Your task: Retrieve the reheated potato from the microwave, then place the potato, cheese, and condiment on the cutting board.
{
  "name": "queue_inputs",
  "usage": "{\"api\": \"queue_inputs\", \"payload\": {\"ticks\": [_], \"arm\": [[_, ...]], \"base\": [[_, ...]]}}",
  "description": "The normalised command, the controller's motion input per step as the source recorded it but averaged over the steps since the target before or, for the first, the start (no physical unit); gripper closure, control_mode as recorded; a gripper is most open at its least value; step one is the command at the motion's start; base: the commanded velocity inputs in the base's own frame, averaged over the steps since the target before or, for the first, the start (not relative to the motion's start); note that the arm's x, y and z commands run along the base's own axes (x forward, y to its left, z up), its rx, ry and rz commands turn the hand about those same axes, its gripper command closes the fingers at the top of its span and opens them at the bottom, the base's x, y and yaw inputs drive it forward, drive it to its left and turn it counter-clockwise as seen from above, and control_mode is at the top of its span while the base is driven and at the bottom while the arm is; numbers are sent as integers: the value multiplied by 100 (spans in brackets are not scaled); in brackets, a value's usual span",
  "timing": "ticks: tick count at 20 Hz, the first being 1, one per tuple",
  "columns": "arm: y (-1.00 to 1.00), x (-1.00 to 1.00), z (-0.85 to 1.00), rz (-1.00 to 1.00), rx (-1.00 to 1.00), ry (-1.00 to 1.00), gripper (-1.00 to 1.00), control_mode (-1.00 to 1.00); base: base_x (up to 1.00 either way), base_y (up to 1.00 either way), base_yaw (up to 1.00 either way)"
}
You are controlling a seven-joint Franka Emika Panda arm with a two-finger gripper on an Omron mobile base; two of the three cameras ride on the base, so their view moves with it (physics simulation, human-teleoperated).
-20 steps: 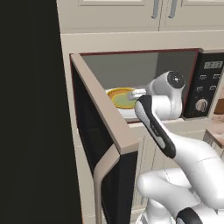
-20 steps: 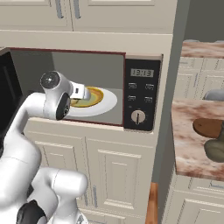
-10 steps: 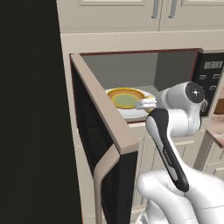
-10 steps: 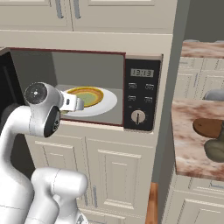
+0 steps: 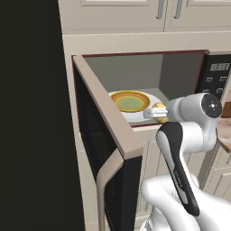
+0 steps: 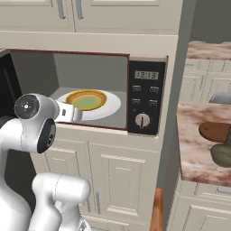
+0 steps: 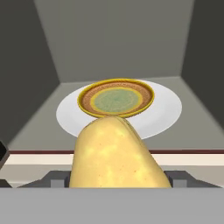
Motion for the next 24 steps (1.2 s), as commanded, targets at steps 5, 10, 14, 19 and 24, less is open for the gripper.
{"api": "queue_inputs", "payload": {"ticks": [5,10,14,19,24], "arm": [[0,0,0,0,0,0,100,-100],[0,0,0,0,0,0,100,-100],[0,0,0,0,0,0,100,-100],[0,0,0,0,0,0,100,-100],[0,0,0,0,0,0,100,-100]], "base": [[0,0,0],[0,0,0],[0,0,0],[0,0,0],[0,0,0]]}}
